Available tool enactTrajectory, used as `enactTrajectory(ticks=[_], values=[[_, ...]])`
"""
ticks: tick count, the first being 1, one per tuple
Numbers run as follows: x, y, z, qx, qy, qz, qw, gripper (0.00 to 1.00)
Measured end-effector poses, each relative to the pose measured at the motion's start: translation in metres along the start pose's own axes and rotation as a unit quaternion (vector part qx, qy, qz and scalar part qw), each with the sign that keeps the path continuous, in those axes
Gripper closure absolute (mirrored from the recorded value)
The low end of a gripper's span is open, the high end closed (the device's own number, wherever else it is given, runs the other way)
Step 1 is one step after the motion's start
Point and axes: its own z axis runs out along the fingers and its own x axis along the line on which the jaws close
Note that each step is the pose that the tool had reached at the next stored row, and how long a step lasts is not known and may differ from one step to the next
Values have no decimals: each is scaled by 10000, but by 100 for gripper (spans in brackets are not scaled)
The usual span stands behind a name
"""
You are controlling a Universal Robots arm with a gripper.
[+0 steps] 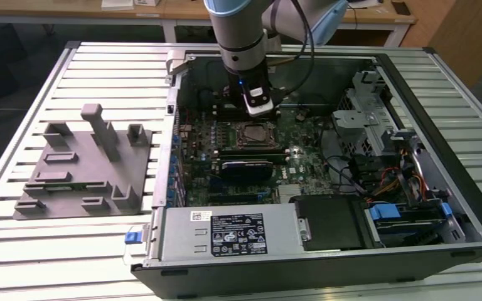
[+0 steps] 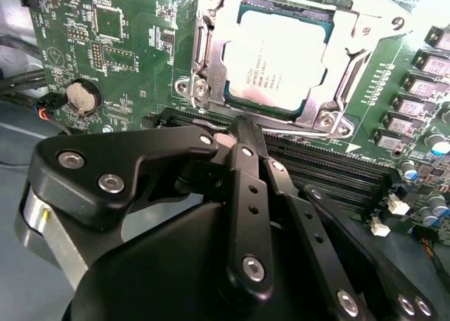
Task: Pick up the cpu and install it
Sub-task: 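Install the first cpu locking lever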
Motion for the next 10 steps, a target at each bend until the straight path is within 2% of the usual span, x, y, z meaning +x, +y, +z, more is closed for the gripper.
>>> enactTrajectory(ticks=[8,10], values=[[21,51,7,9,-7,38,10000,89],[22,51,14,25,-14,35,10000,89]])
